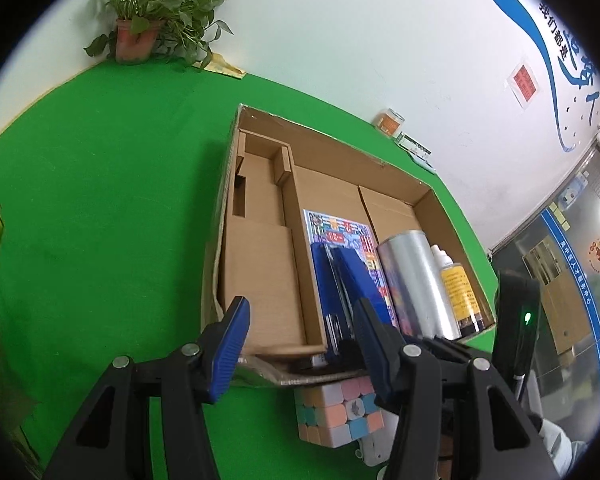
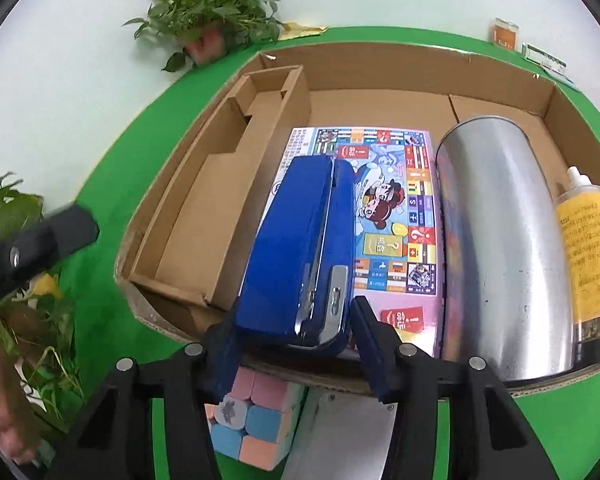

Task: Organize rigid objects
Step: 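Carry the stapler into the box, set it beside the game box, release, then move both grippers to the white hair dryer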

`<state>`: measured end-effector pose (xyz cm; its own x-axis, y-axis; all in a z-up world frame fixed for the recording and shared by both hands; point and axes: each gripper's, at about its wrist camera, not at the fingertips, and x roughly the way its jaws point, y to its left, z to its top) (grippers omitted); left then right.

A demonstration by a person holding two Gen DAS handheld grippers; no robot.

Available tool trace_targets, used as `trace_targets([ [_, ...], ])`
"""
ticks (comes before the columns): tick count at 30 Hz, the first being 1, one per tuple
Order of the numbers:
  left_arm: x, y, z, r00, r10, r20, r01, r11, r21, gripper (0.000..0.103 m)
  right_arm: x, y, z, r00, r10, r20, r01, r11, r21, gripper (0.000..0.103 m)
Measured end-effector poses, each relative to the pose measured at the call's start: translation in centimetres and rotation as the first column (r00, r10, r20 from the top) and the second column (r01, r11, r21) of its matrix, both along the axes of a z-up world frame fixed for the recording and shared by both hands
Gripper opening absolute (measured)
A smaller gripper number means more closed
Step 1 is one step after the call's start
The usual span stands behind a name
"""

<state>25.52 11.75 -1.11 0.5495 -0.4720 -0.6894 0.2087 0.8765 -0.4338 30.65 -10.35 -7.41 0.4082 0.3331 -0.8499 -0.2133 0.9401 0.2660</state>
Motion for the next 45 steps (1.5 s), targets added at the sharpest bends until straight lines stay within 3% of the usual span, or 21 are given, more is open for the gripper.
trace_targets([
  [3, -0.8, -0.4, 0.2, 1.0, 0.007, 0.029, -0.008, 0.999, 0.034, 0.052, -0.2, 0.7, 0.2, 1.0, 0.027, 0.0, -0.027, 1.0, -0.004, 0.048],
  [6, -1.7, -0.5, 0.9, 0.998, 0.015, 0.067, -0.016, 1.0, 0.022, 0.052, -0.6, 1.3, 0.4, 0.997, 0.066, 0.03, -0.065, 0.998, -0.021, 0.049],
  [9, -3.3, -0.5, 2.0, 0.989, 0.049, 0.14, -0.053, 0.998, 0.02, 0.055, -1.0, 0.5, 1.0, 0.996, 0.076, 0.045, -0.077, 0.997, 0.028, 0.051],
  [11, -4.5, -0.6, 2.8, 0.98, 0.061, 0.19, -0.071, 0.997, 0.043, 0.056, -2.0, -0.3, 2.0, 0.994, 0.058, 0.092, -0.06, 0.998, 0.021, 0.067],
  [12, -5.3, -0.8, 3.2, 0.974, 0.064, 0.217, -0.082, 0.994, 0.073, 0.059, -2.8, -0.8, 2.7, 0.99, 0.042, 0.134, -0.045, 0.999, 0.018, 0.083],
  [13, -5.9, -1.0, 3.5, 0.969, 0.072, 0.238, -0.099, 0.989, 0.105, 0.072, -4.1, -1.6, 3.5, 0.982, 0.023, 0.186, -0.027, 0.999, 0.019, 0.093],
  [15, -7.5, -1.3, 4.2, 0.948, 0.11, 0.3, -0.166, 0.972, 0.168, 0.085, -6.8, -2.7, 5.0, 0.961, 0.008, 0.277, -0.014, 1.0, 0.019, 0.097],
  [18, -9.9, -2.1, 4.9, 0.912, 0.125, 0.391, -0.222, 0.951, 0.214, 0.085, -10.5, -3.8, 6.2, 0.928, 0.021, 0.372, -0.015, 1.0, -0.019, 0.1],
  [21, -11.7, -2.8, 5.1, 0.91, 0.127, 0.395, -0.225, 0.951, 0.214, 0.085, -14.4, -5.3, 7.1, 0.895, 0.019, 0.446, 0.0, 0.999, -0.043, 0.102],
  [24, -12.8, -3.3, 4.8, 0.935, 0.114, 0.336, -0.187, 0.963, 0.193, 0.085, -18.0, -7.1, 7.5, 0.887, 0.019, 0.461, -0.007, 1.0, -0.028, 0.102],
  [26, -13.0, -4.0, 4.4, 0.958, 0.087, 0.273, -0.147, 0.967, 0.209, 0.085, -19.6, -8.0, 7.1, 0.903, 0.026, 0.429, -0.026, 1.0, -0.006, 0.102],
  [31, -13.9, -6.5, 2.4, 0.99, -0.008, 0.14, -0.03, 0.965, 0.262, 0.085, -22.8, -9.1, 3.2, 0.971, 0.071, 0.229, -0.095, 0.991, 0.095, 0.102],
  [34, -14.2, -7.6, -0.3, 0.998, -0.058, 0.034, 0.05, 0.976, 0.211, 0.085, -24.6, -9.3, 0.6, 0.988, 0.075, 0.135, -0.092, 0.988, 0.124, 0.102],
  [39, -15.2, -9.3, -4.8, 0.982, -0.133, -0.132, 0.147, 0.984, 0.103, 0.085, -26.8, -9.8, -2.0, 0.995, 0.064, 0.08, -0.072, 0.992, 0.106, 0.099],
  [45, -15.9, -11.0, -8.2, 0.94, -0.22, -0.26, 0.216, 0.975, -0.045, 0.083, -28.1, -10.2, -2.7, 0.991, 0.063, 0.117, -0.073, 0.994, 0.082, 0.078],
])
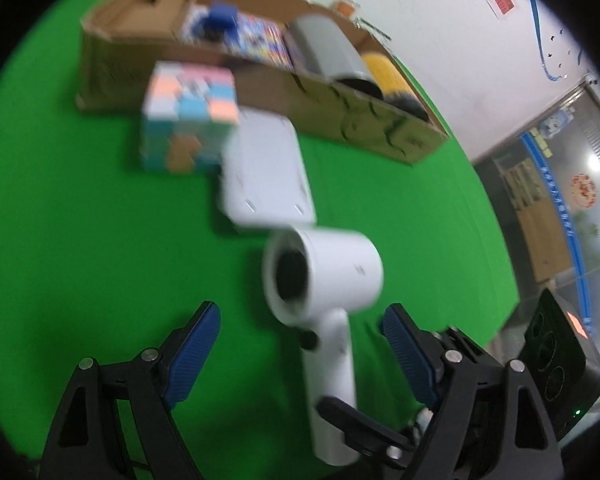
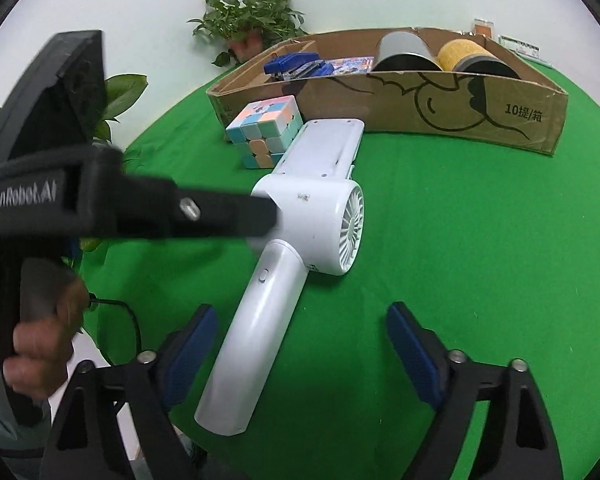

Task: Organize rigid objects
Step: 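Move both grippers to the white hair dryer, then grasp the hair dryer handle with both grippers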

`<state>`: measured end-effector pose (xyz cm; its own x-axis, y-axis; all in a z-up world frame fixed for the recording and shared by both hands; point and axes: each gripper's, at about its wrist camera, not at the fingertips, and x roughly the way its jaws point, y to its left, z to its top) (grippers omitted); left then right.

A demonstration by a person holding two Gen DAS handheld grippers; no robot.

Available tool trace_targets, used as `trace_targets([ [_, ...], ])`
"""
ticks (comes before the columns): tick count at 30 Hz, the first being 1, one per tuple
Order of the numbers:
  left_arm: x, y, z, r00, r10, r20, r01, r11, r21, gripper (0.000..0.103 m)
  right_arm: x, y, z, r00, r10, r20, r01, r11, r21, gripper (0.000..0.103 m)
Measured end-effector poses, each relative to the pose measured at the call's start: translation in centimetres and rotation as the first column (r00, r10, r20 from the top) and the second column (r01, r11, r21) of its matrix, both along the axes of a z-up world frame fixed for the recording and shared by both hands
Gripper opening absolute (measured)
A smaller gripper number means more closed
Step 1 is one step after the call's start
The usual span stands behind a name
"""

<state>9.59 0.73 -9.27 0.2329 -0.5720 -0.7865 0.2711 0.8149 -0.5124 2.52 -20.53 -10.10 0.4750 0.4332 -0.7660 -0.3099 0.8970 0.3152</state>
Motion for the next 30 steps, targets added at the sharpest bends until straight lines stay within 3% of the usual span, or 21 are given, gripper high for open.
trace_targets([
  [2, -0.1, -0.5, -0.7, 0.999, -0.015, -0.038, 0.014, 0.999, -0.041, 0.083, -0.2, 0.0, -0.1, 1.0, 0.005, 0.007, -0.005, 1.0, 0.002, 0.074],
  [4, -0.2, -1.1, -1.7, 0.997, -0.026, -0.078, 0.021, 0.998, -0.06, 0.071, 0.2, 0.2, -0.1, 1.0, 0.019, 0.002, -0.019, 1.0, 0.018, 0.067],
  [8, -0.3, -1.6, -2.5, 0.993, -0.041, -0.114, 0.031, 0.996, -0.086, 0.061, 0.2, 0.8, 0.0, 0.999, 0.051, 0.012, -0.051, 0.998, 0.034, 0.052],
  [9, -0.2, -1.8, -2.5, 0.991, -0.049, -0.126, 0.037, 0.995, -0.095, 0.053, 0.1, 1.0, 0.1, 0.998, 0.059, 0.011, -0.06, 0.998, 0.034, 0.049],
  [10, -0.1, -1.8, -2.7, 0.989, -0.055, -0.14, 0.041, 0.994, -0.103, 0.046, 0.1, 1.2, 0.0, 0.998, 0.065, 0.004, -0.065, 0.997, 0.035, 0.048],
  [14, -0.1, -2.0, -2.6, 0.987, -0.057, -0.151, 0.042, 0.994, -0.099, 0.044, 0.3, 1.8, -0.6, 0.996, 0.076, -0.034, -0.075, 0.996, 0.037, 0.047],
  [17, 0.1, -2.1, -3.0, 0.984, -0.046, -0.173, 0.029, 0.995, -0.098, 0.032, 0.3, 2.1, -0.7, 0.996, 0.085, -0.035, -0.085, 0.996, 0.02, 0.037],
  [25, -0.2, -1.9, -2.4, 0.988, -0.033, -0.154, 0.021, 0.997, -0.081, 0.031, 0.1, 2.0, -0.7, 0.998, 0.062, -0.019, -0.062, 0.998, -0.023, 0.032],
  [30, -0.4, -2.2, -1.2, 0.995, -0.038, -0.097, 0.032, 0.997, -0.067, 0.031, -0.1, 1.7, 0.0, 0.999, 0.05, 0.021, -0.049, 0.998, -0.037, 0.029],
])
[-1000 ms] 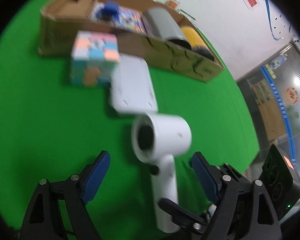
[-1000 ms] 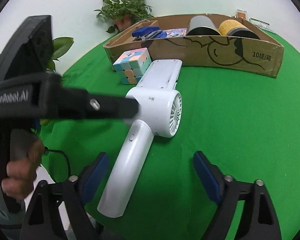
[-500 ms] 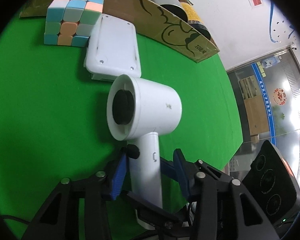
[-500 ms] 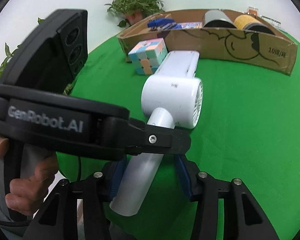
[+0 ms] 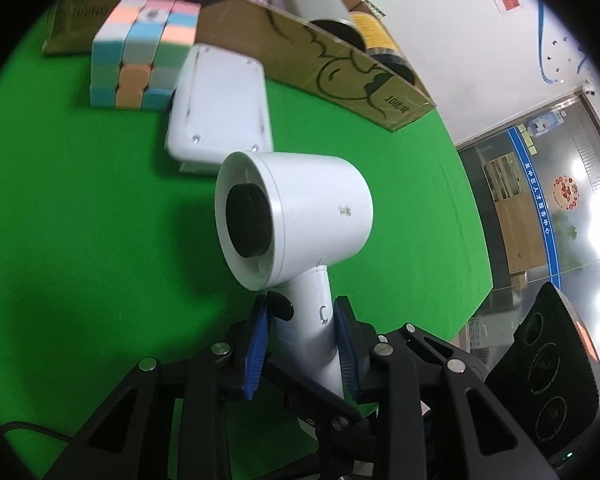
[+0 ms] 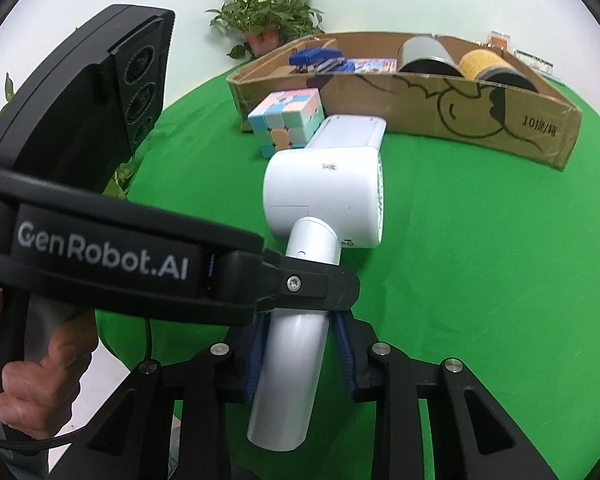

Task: Organize rigid objects
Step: 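Grasp the hair dryer handle with both grippers, then carry the hair dryer over the box and lower it beside the stapler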

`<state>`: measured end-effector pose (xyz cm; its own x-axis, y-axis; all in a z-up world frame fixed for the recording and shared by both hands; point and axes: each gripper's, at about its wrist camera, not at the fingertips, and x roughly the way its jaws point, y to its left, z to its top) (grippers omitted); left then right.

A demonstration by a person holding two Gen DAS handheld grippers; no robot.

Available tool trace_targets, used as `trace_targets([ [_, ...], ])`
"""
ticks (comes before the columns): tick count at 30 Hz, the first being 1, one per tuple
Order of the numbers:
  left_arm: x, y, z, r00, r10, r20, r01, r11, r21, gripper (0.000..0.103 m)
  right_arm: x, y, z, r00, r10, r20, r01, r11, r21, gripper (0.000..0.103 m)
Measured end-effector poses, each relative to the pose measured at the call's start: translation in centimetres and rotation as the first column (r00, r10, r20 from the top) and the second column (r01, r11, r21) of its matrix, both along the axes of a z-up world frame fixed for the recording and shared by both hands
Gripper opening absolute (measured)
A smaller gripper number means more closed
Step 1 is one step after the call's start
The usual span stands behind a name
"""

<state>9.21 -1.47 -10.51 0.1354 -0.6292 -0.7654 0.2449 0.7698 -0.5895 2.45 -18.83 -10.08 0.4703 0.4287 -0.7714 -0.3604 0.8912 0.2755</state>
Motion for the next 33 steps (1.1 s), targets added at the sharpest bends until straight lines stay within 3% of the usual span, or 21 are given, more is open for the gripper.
trace_targets([
  [17, 1.3, -0.5, 4.2, 0.993, 0.013, 0.118, -0.009, 0.999, -0.032, 0.03, 1.5, -0.9, 3.9, 0.993, -0.031, 0.116, 0.028, 0.999, 0.024, 0.029],
  [33, 6.3, -0.1, 9.3, 0.972, 0.02, 0.235, -0.008, 0.999, -0.052, 0.03, 7.4, -0.2, 9.0, 0.974, -0.042, 0.223, 0.037, 0.999, 0.028, 0.029],
])
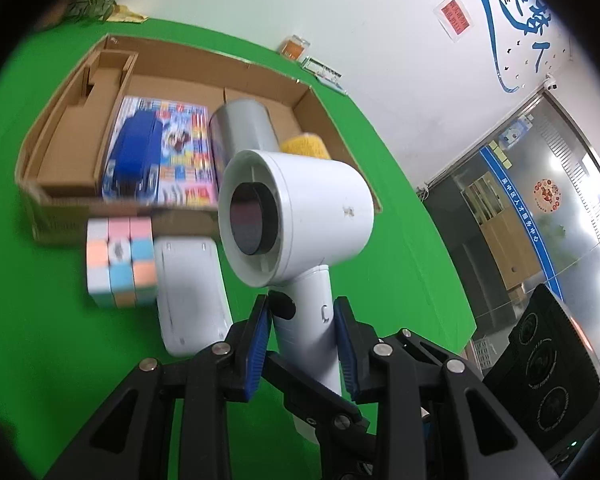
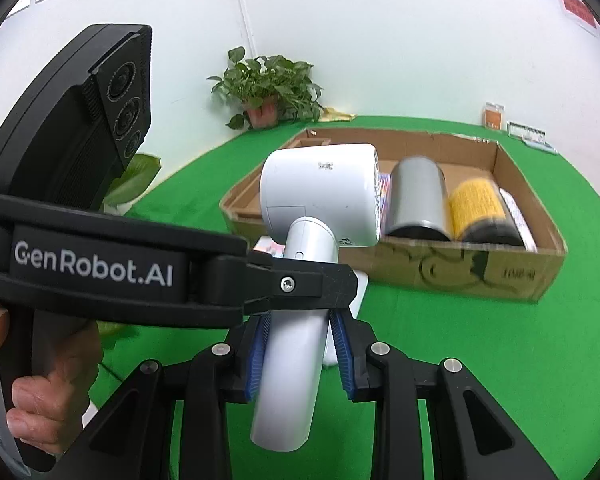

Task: Organize rigid objects
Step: 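Carry the hair dryer over the box and lower it beside the stapler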

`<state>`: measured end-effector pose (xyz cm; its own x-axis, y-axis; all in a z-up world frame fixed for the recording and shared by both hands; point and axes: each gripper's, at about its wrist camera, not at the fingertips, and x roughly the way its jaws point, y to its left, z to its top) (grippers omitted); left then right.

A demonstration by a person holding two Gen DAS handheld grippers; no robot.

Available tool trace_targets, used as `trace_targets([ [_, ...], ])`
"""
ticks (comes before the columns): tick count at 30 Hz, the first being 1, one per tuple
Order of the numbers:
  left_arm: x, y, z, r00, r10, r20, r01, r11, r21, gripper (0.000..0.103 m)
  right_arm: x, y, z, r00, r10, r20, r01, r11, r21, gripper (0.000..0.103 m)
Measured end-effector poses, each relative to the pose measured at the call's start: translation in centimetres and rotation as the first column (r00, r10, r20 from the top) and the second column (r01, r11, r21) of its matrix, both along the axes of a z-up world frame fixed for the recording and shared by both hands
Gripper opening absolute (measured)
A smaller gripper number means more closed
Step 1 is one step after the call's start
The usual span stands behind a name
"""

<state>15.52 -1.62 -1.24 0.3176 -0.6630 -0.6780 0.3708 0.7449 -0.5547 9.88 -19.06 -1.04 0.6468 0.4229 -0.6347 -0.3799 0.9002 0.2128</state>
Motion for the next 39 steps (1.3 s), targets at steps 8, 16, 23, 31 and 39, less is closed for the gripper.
trace_targets([
  [8, 4.5, 0.6, 0.3, 1.0, 0.017, -0.013, -0.018, 1.0, -0.014, 0.03, 5.4, 1.0, 0.8, 1.0, 0.009, -0.02, -0.009, 1.0, -0.005, 0.029],
  [16, 8.6, 1.5, 0.3, 0.999, 0.033, -0.031, -0.033, 0.999, -0.012, 0.03, 10.1, 2.6, 0.9, 0.998, 0.015, -0.057, -0.016, 1.0, -0.006, 0.028],
  [23, 12.5, 2.2, -0.9, 0.996, 0.04, -0.084, -0.041, 0.999, -0.016, 0.03, 15.2, 4.1, 0.0, 0.994, 0.017, -0.111, -0.019, 1.0, -0.014, 0.028],
  [31, 16.8, 3.0, -2.7, 0.988, 0.038, -0.149, -0.045, 0.998, -0.045, 0.03, 20.7, 5.7, -1.6, 0.984, 0.006, -0.175, -0.012, 0.999, -0.034, 0.028],
  [39, 19.1, 3.2, -3.9, 0.978, 0.006, -0.209, -0.022, 0.997, -0.076, 0.031, 23.7, 5.8, -2.8, 0.974, -0.036, -0.225, 0.03, 0.999, -0.032, 0.028],
])
